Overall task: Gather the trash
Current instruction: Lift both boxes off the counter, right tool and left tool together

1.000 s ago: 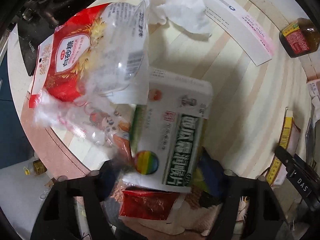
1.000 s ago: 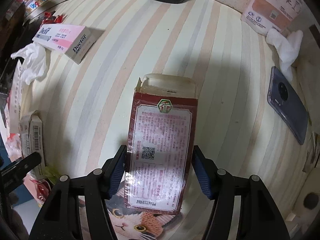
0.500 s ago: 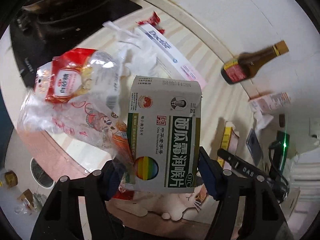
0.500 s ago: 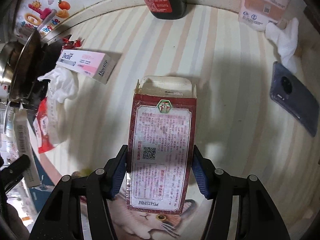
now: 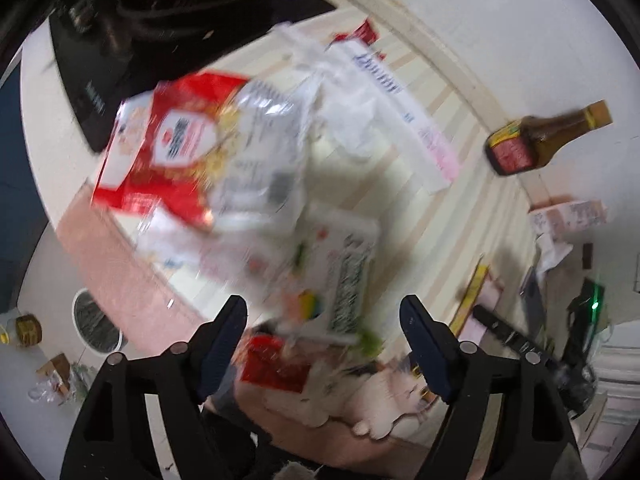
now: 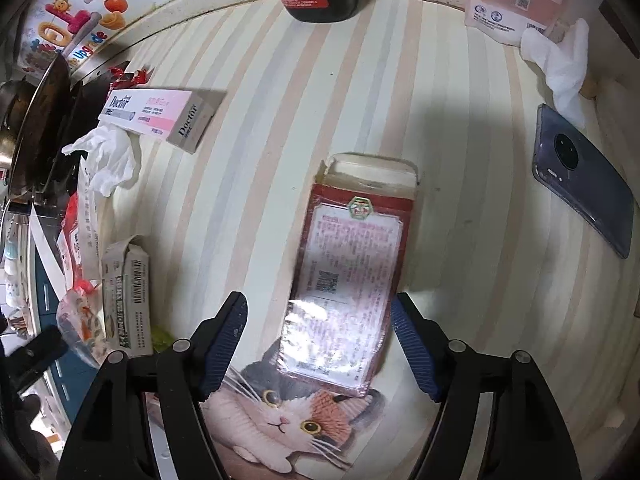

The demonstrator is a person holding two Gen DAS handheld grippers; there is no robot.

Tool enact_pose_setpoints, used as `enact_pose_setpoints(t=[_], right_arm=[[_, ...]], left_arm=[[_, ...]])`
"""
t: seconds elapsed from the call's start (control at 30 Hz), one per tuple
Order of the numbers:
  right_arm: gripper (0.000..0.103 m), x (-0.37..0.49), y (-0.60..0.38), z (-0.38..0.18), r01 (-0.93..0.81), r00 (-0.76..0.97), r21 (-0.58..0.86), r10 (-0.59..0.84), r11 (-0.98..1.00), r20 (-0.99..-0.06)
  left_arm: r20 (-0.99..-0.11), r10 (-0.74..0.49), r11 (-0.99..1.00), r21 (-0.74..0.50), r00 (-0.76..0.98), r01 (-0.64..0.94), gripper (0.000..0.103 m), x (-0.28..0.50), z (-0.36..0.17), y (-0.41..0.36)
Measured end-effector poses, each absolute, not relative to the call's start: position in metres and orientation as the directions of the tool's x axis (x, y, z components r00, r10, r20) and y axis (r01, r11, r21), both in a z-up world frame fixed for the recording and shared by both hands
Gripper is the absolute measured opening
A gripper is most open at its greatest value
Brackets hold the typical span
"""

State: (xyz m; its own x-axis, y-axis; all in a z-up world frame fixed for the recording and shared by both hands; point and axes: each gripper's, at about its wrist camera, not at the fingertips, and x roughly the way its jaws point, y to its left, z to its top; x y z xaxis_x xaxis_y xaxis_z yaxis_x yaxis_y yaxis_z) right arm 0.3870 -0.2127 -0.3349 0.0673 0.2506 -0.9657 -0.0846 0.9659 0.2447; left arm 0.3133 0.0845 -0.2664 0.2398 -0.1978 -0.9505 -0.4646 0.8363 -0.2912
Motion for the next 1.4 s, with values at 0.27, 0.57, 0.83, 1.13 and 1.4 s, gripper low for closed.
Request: enact_pose_setpoints(t=[0.27, 0.57, 0.83, 1.13, 1.4], right_arm=[[0.076, 0.390, -0.206, -0.338, -0.089, 0.068, 0.229, 0.235, 0.969, -0.970], [0.076, 0.390, -0.209, -0.345, -0.093, 0.057, 0.184, 0.190, 0.979, -0.980], [0.063, 0.391, -0.205, -0.349, -0.121, 0.087, 0.109, 0.120, 0.987, -0.989], [0.061, 0.395, -0.196, -0.292, -0.158, 0.196, 0.157, 0.186, 0.975, -0.963], [0.014, 0.384, -0.122, -0.238, -0.300, 0.261, 0.133, 0.216, 0.944, -0.941]], left_arm=[[-0.964, -0.262, 0.859, -0.259, 0.055, -0.442, 0.078, 0.366, -0.338, 0.062], [-0.982, -0.183, 0.875, -0.147, -0.035, -0.462, 0.086, 0.355, -0.368, 0.073], [-0.991, -0.125, 0.912, -0.131, 0.040, -0.388, 0.019, 0.349, -0.341, 0.059], [-0.965, -0.067, 0.923, -0.157, 0.254, -0.352, 0.019, 0.325, -0.251, 0.062], [-0.915, 0.075, 0.874, -0.130, 0.395, -0.468, 0.019, 0.272, -0.195, 0.128]])
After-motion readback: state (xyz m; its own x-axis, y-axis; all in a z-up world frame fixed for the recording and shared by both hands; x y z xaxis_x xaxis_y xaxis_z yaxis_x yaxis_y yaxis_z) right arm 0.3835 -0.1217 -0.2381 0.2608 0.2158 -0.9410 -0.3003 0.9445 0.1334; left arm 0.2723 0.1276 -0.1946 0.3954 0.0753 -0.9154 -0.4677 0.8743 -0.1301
